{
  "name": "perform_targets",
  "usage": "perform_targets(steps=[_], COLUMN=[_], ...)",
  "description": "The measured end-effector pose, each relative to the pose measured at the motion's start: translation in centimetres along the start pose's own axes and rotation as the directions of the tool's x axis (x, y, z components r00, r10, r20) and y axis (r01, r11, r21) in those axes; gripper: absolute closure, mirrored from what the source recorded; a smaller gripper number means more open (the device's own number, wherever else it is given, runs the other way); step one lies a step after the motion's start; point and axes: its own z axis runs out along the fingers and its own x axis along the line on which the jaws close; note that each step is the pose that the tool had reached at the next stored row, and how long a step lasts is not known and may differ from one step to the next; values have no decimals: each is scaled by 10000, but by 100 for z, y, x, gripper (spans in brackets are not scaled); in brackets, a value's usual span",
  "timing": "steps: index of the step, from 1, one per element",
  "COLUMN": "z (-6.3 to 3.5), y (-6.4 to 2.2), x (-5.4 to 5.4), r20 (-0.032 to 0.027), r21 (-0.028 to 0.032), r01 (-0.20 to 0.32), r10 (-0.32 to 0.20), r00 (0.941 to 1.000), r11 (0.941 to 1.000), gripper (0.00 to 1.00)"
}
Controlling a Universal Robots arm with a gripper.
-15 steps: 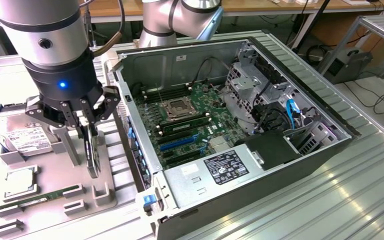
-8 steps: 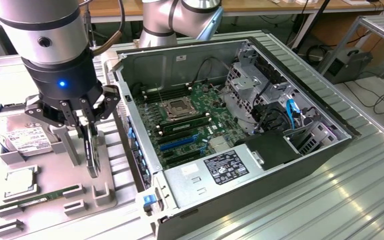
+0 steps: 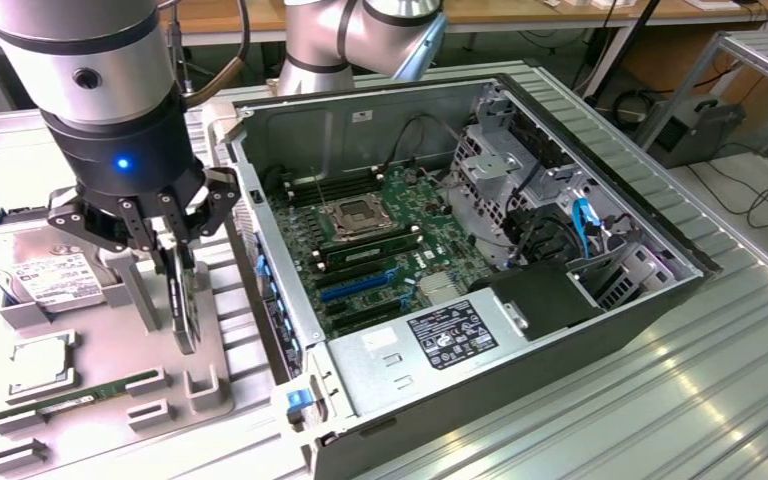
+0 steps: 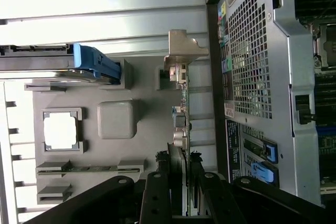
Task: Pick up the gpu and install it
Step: 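Pick up the gpu and move the gpu toward the slot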
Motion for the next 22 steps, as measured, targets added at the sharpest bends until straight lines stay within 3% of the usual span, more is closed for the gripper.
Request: perform_targets(steps=[22], z=[-73], y=[3], x=[-2], r20=[0], r21=[0], r01=[0], r10=[0], r00=[10000], r11=[10000], gripper=[74])
